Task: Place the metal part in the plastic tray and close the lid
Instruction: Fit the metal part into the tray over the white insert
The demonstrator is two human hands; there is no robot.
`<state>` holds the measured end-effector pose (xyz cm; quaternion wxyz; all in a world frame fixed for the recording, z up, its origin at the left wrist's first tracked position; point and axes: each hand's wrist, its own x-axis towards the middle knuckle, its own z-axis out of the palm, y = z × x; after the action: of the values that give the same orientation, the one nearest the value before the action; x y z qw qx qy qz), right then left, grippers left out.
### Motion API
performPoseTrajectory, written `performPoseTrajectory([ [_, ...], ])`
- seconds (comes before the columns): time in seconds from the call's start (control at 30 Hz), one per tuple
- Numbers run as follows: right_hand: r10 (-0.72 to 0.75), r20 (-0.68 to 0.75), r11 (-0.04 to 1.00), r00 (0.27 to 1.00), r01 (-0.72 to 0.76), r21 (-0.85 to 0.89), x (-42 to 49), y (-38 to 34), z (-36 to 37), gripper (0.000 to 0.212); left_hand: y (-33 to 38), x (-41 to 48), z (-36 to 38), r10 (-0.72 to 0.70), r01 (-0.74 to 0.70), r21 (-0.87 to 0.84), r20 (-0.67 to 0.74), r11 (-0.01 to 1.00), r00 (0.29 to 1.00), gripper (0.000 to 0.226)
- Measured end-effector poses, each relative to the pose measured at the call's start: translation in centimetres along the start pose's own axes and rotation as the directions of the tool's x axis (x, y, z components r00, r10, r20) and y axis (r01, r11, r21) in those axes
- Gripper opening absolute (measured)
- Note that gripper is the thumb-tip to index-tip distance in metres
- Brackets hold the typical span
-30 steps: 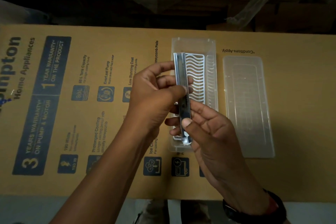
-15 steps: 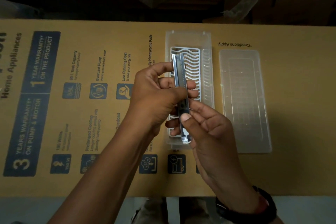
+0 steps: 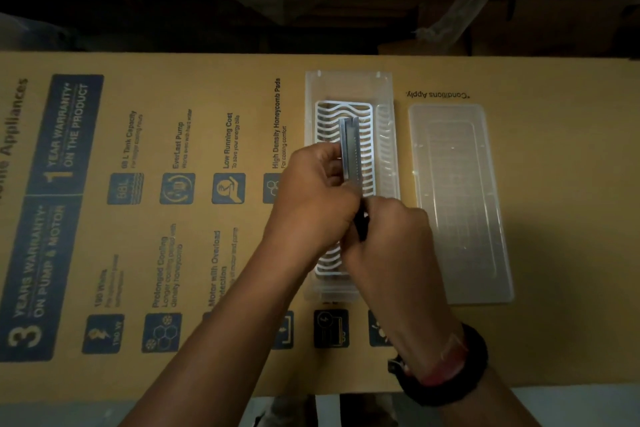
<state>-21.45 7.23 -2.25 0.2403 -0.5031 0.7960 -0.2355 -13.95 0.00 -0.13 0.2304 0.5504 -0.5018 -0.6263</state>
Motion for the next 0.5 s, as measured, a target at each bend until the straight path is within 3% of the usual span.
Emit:
performPoseTrajectory([
  [0.07,0.026,0.027,0.999,0.999,-0.025,-0.035,0.9,-0.1,0.2,0.016,0.0,0.2,0.1,0.010,-0.009,0.040,-0.006,0.999,1.000,0.047],
  [0.2,0.037,0.073,0.999,0.997,-0.034,-0.042,2.4,-0.8,0.7,0.015,0.2,0.2,-0.4,0.084,-0.061,0.146,-0.160,0.987,0.983,0.048],
  [0.3,0.030,0.069,0.999,0.997,-0.028,-0.025,3.1,-1.1,1.3,0.034,-0.1,-0.1,-0.8,0.161,-0.119,0.183,-0.235,0.976,0.958,0.042],
  [0.5,0.114,0.117,0.981,0.987,-0.093,-0.172,4.6,-1.0,2.0,0.023,-0.5,-0.6,-2.1,0.168,-0.095,0.243,-0.301,0.965,0.939,0.050],
])
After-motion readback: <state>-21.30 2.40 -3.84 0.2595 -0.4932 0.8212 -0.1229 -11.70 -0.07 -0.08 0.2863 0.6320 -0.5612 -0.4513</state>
